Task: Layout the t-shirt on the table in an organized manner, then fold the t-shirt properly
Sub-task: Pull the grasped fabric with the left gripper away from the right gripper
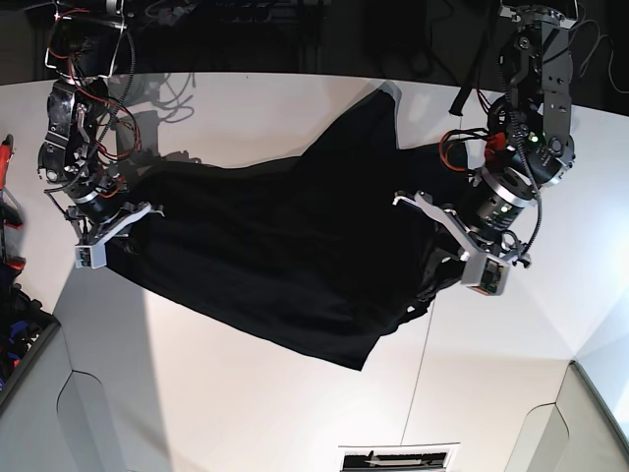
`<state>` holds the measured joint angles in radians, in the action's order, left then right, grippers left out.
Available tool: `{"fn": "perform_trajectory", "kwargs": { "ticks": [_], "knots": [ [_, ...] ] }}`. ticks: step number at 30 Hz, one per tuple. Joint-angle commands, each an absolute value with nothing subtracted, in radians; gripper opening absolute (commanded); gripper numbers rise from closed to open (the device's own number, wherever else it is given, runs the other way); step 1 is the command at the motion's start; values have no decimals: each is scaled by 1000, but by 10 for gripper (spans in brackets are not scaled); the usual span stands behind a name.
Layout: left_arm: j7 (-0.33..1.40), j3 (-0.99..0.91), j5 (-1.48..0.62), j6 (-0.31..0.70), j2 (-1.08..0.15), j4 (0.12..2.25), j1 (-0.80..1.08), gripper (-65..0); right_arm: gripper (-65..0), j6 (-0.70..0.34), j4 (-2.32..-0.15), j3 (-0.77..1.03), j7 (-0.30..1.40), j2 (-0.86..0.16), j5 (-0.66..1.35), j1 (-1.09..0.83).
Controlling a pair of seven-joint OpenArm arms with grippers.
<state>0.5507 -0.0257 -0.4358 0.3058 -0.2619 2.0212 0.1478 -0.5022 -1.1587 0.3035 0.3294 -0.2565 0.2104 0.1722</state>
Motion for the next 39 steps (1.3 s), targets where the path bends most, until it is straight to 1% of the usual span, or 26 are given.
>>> {"fn": "perform_trajectory", "kwargs": {
  "ticks": [1,3,4,7,9,12,13,16,18,20,22,24,26,30,31,34,37,39],
  "knots": [
    [529,-64,-457,303,-269,2041,140,-650,-650,-490,-1168,321,326,-295,200,185],
    [547,-137,-501,310,-270,2041,154,-650,-650,-483,-1168,346,329,-324,203,185],
    [558,-178,-535,341,-269,2041,165,-650,-650,-483,-1168,359,337,-336,212,185],
    [612,-283,-697,489,-269,2041,215,-650,-650,-483,-1168,395,357,-352,252,185],
    [666,-321,-825,598,-269,2041,257,-650,-650,-483,-1168,411,362,-352,273,185],
    [724,-331,-929,688,-269,2041,325,-650,-650,-483,-1168,417,367,-352,281,178],
    [734,-331,-938,698,-268,2041,348,-634,-650,-483,-1168,417,366,-352,282,172],
    [741,-331,-939,698,-269,2040,402,-515,-650,-484,-1168,417,367,-351,316,151],
    [744,-331,-942,698,-269,2040,426,-449,-650,-484,-1168,417,367,-350,349,138],
    [754,-331,-965,698,-269,2040,442,-392,-650,-485,-1169,418,367,-345,374,135],
    [793,-331,-1008,698,-269,2040,452,-353,-650,-488,-1171,421,367,-340,387,135],
    [860,-331,-1047,698,-269,2040,455,-342,-650,-488,-1180,431,367,-330,395,135],
    [885,-332,-1057,698,-269,2040,455,-342,-650,-488,-1191,444,367,-323,404,135],
    [805,-417,-1058,698,-269,2040,443,-342,-650,-490,-1225,453,367,-315,437,136],
    [785,-447,-1059,698,-269,2040,434,-342,-650,-504,-1230,453,367,-313,439,136],
    [788,-504,-1074,698,-269,2040,388,-342,-650,-509,-1233,453,367,-301,438,136],
    [789,-487,-1113,698,-269,2043,340,-342,-650,-509,-1233,453,367,-272,438,138],
    [790,-431,-1111,698,-268,2052,305,-343,-650,-509,-1233,451,366,-245,438,139]
  ]
}}
